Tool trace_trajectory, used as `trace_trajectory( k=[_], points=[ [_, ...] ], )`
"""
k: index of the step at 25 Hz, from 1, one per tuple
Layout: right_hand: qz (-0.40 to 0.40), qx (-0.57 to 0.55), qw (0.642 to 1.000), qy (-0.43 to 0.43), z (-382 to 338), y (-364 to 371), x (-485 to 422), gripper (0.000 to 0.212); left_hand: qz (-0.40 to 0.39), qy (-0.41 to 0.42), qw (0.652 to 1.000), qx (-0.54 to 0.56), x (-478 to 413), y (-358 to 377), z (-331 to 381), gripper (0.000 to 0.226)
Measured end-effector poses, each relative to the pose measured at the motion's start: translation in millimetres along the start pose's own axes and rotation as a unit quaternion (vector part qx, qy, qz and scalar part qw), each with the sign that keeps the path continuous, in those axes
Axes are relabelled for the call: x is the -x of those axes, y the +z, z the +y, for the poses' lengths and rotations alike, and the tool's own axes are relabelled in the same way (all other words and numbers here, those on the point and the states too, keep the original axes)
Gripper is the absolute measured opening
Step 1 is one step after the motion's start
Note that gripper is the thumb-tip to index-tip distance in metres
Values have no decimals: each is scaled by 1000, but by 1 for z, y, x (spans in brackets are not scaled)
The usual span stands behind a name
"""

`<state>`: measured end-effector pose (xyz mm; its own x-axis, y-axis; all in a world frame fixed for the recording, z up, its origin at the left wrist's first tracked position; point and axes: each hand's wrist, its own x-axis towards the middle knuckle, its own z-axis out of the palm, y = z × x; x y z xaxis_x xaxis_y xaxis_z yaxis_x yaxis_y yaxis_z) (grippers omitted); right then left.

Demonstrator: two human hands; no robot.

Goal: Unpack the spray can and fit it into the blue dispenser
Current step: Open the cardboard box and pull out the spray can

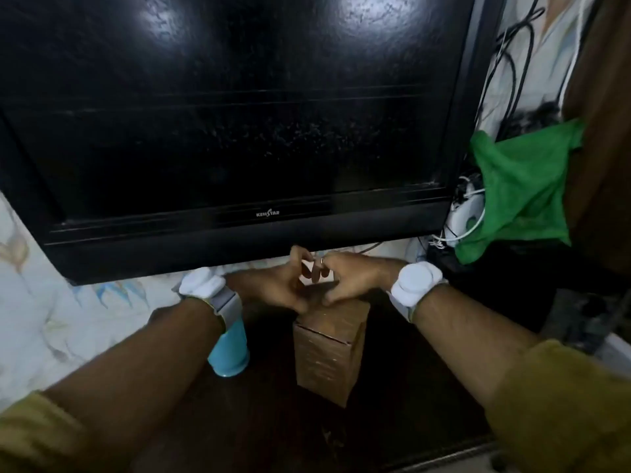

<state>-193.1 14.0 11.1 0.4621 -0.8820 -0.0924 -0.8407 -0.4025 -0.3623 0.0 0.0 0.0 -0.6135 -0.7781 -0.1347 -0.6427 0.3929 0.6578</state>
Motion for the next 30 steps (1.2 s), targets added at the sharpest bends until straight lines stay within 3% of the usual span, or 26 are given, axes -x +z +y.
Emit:
trace_trajectory(
  k=[3,6,10,14,16,18,20,22,23,25,27,30],
  points=[
    [-21,101,994,-34,-5,9,9,58,-113,-8,994,-5,1,12,-7,128],
    [-43,163,986,-18,-26,17,22,67,-128,-3,992,-11,1,16,-8,129],
    [-70,211,975,-11,-35,19,23,70,-120,2,992,-37,9,26,-15,136],
    [-67,202,977,-29,-38,19,25,70,-23,38,999,-2,12,47,-22,147],
    [-16,112,993,-33,-30,1,26,50,4,63,997,43,11,53,-26,143],
    [44,106,993,-13,-9,-22,24,44,13,87,995,55,13,56,-28,140],
    [90,253,963,16,6,-26,21,58,12,98,994,52,14,56,-28,128],
    [184,403,895,-49,19,-2,18,52,2,99,995,32,12,55,-31,117],
    [165,421,885,-106,17,8,20,35,-1,91,996,5,11,54,-30,115],
    [10,335,924,-182,13,19,27,17,-5,66,993,-94,10,49,-28,100],
    [-126,241,956,-107,6,15,30,23,-16,61,982,-180,9,44,-20,68],
    [-155,251,953,-66,9,13,27,25,6,78,976,-202,10,43,-16,55]
  ],
)
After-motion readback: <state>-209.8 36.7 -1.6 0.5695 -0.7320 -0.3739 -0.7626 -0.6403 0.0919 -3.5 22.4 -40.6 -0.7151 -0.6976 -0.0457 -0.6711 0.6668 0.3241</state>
